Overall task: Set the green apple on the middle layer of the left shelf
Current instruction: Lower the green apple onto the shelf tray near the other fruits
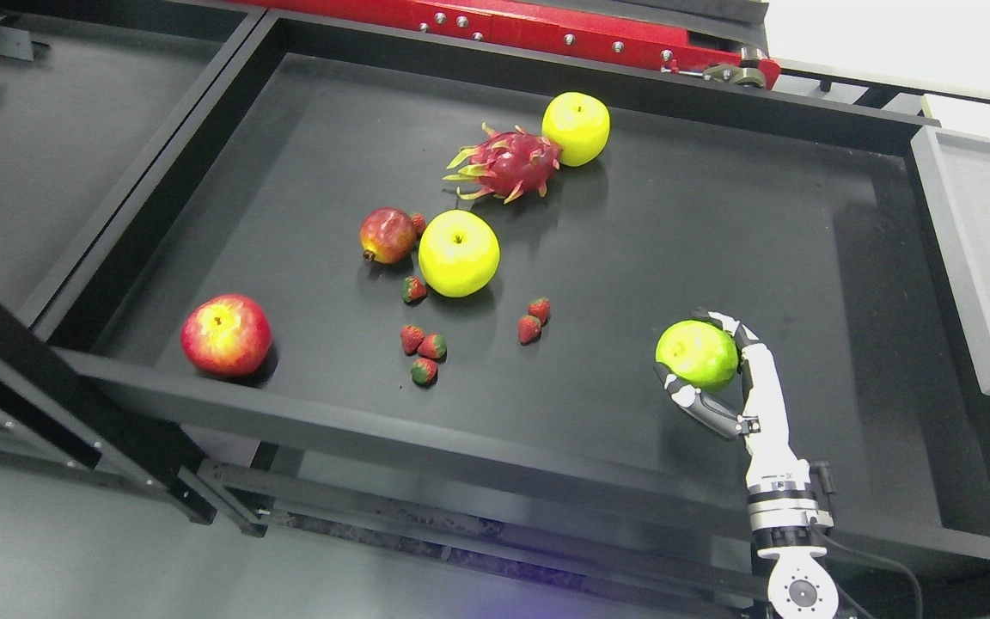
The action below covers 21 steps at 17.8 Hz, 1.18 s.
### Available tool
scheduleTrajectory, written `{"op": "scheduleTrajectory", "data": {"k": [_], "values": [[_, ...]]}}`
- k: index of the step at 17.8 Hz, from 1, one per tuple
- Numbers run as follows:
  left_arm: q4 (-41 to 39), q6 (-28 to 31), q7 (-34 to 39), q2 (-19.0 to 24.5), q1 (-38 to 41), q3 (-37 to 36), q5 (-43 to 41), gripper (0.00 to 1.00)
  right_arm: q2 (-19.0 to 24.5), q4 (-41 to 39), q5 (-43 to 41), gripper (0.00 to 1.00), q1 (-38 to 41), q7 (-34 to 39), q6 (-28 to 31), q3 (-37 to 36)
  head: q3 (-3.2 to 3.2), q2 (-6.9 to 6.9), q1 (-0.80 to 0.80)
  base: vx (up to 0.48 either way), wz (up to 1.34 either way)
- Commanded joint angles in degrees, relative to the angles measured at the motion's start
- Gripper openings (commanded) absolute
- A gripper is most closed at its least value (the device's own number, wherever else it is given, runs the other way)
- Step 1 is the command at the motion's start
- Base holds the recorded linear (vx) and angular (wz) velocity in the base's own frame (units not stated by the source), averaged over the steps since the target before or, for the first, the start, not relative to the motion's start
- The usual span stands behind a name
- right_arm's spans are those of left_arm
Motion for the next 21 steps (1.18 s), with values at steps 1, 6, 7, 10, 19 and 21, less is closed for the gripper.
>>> {"op": "scheduleTrajectory", "data": {"k": [1,6,7,10,19,21], "values": [[0.00,-0.04,0.01,1.00,0.00,0.04,0.00,1.00,-1.00,2.60,0.43,0.00,-1.92,0.31,1.17,0.13,0.00,0.00,0.00,0.145,-0.12],[0.00,0.05,0.01,1.00,0.00,0.04,0.00,1.00,-1.00,14.27,1.66,0.00,-12.37,0.75,6.08,0.04,0.00,0.00,0.00,0.172,-0.12],[0.00,-0.04,0.01,1.00,0.00,0.04,0.00,1.00,-1.00,16.13,2.89,0.00,-13.95,1.36,6.61,0.13,0.00,0.00,0.00,0.146,-0.13],[0.00,-0.04,0.01,1.00,0.00,0.04,0.00,1.00,-1.00,21.14,8.24,0.01,-18.44,3.38,8.81,0.13,0.00,0.00,0.00,0.135,-0.10],[0.00,-0.04,0.01,1.00,0.00,0.04,0.00,1.00,-1.50,30.03,4.76,1.00,-21.88,7.08,12.95,-1.27,-0.01,-0.01,0.00,0.058,-0.03],[0.00,-0.04,0.01,1.00,0.00,0.04,0.00,1.00,-1.41,29.68,4.66,1.00,-21.62,6.64,12.51,-1.01,0.00,-0.01,0.00,0.000,0.00]]}}
